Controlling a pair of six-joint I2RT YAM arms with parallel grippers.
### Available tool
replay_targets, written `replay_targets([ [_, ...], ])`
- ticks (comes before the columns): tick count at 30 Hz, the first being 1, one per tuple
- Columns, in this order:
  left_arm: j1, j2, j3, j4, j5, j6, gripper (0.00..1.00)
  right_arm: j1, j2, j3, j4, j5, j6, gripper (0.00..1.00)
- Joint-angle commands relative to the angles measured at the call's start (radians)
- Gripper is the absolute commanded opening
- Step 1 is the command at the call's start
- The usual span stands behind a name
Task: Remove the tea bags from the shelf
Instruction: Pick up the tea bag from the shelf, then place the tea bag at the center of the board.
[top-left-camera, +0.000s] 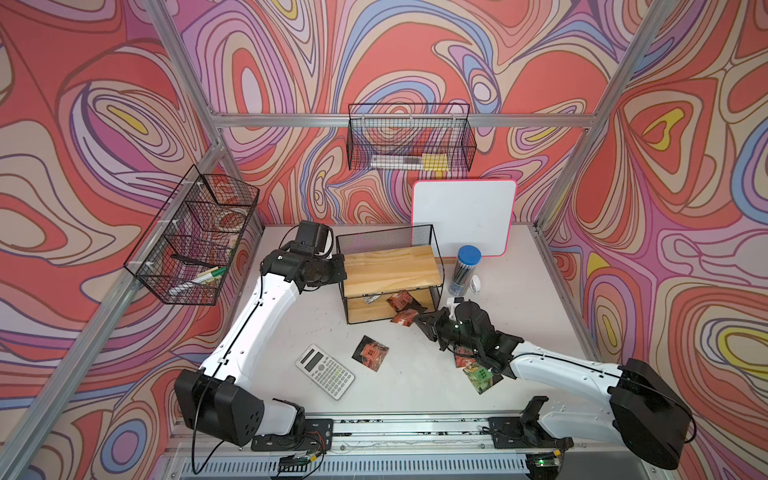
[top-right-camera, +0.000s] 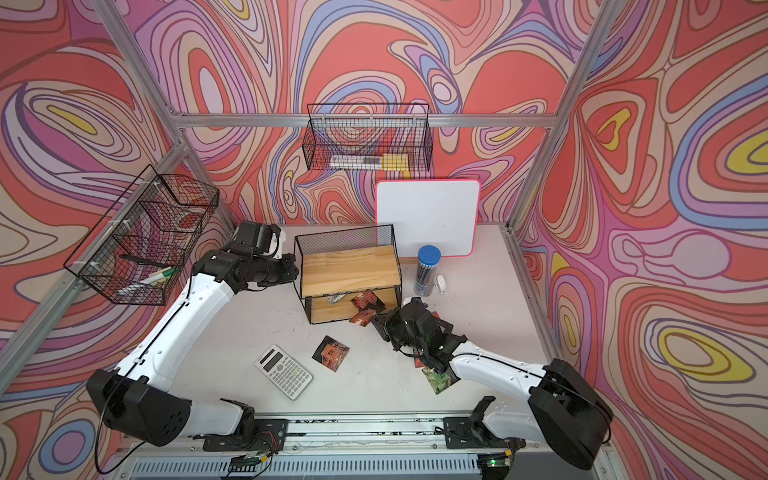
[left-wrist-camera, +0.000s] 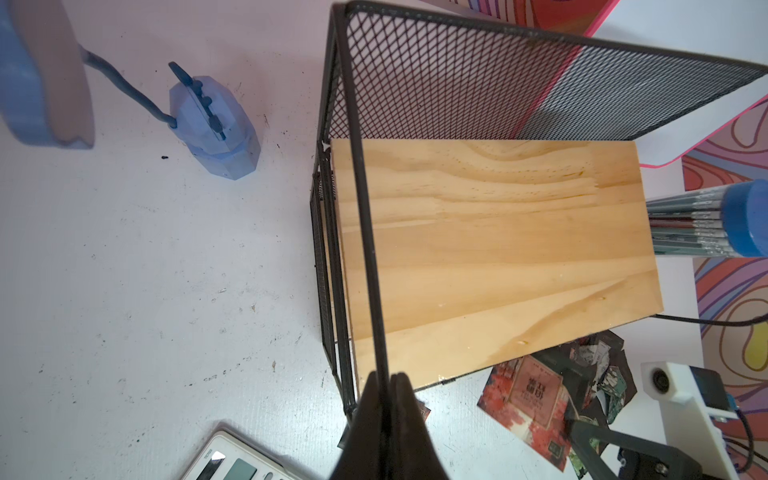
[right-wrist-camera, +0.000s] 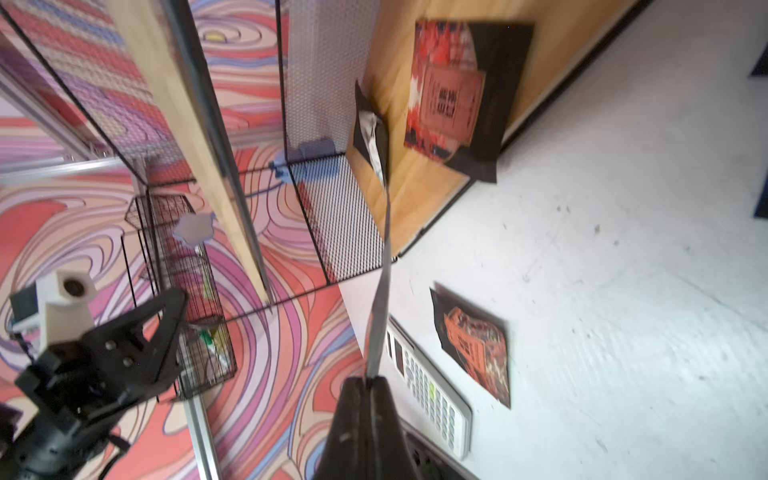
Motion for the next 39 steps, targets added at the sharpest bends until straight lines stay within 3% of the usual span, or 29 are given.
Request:
replay_targets([
  [1, -0.002, 0.010, 0.018, -0.038, -0.003, 0.038, 0.00, 0.010, -0.021, -0.028, 0.080, -0.180, -0.067, 0.00],
  [5, -0.002, 0.005, 0.008, -0.039, -0.009, 0.040, 0.00, 0.038, 0.056, -0.001, 0.095, -0.249, -0.102, 0.00],
  [15, -0.002, 0.003, -0.003, -0.045, -0.016, 0.042, 0.00, 0.164, 0.306, 0.123, 0.072, -0.242, -0.174, 0.00],
  [25, -0.002, 0.006, -0.009, -0.041, -0.007, 0.036, 0.00, 0.178, 0.459, 0.194, -0.036, -0.261, -0.188, 0.00],
  [29, -0.002, 0.002, -0.012, -0.043, -0.007, 0.036, 0.00, 0.178, 0.441, 0.195, -0.081, -0.233, -0.179, 0.29],
  [31, -0.001, 0.001, -0.014, -0.043, -0.007, 0.035, 0.00, 0.178, 0.419, 0.196, -0.095, -0.225, -0.172, 0.37],
  [36, -0.002, 0.000, -0.013, -0.041, -0.006, 0.034, 0.00, 0.178, 0.339, 0.198, -0.178, -0.181, -0.158, 0.44],
  [39, -0.002, 0.000, -0.008, -0.045, -0.010, 0.036, 0.00, 0.173, 0.264, 0.184, -0.217, -0.076, -0.118, 0.44],
])
